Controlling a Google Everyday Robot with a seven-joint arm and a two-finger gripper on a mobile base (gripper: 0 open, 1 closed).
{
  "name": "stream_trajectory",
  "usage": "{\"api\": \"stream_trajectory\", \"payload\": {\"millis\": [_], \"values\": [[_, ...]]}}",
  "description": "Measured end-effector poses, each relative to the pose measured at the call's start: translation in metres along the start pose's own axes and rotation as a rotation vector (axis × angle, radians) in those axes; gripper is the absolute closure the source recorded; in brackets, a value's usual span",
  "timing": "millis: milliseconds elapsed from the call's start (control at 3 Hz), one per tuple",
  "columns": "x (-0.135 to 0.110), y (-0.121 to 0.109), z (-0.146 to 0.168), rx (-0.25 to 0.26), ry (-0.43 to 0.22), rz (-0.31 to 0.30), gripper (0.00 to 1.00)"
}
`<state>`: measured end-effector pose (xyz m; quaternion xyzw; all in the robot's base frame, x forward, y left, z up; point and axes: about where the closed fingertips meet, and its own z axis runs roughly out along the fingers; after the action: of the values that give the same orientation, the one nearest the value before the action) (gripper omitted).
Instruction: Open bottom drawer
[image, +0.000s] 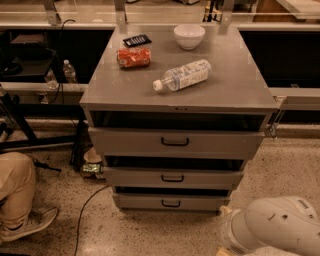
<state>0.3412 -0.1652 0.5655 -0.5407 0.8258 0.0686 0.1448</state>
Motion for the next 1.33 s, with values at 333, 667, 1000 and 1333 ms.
{"api": "stream_trajectory", "payload": {"millis": [333, 667, 1000, 1333], "values": [[-0.004, -0.005, 0.088, -0.023, -0.068, 0.050, 0.00], [-0.009, -0.004, 0.094, -0.017, -0.099, 0.061, 0.00], [-0.008, -0.005, 0.091, -0.014, -0.094, 0.058, 0.00], [0.013, -0.017, 0.121, -0.032, -0.116, 0.039, 0.00]]}}
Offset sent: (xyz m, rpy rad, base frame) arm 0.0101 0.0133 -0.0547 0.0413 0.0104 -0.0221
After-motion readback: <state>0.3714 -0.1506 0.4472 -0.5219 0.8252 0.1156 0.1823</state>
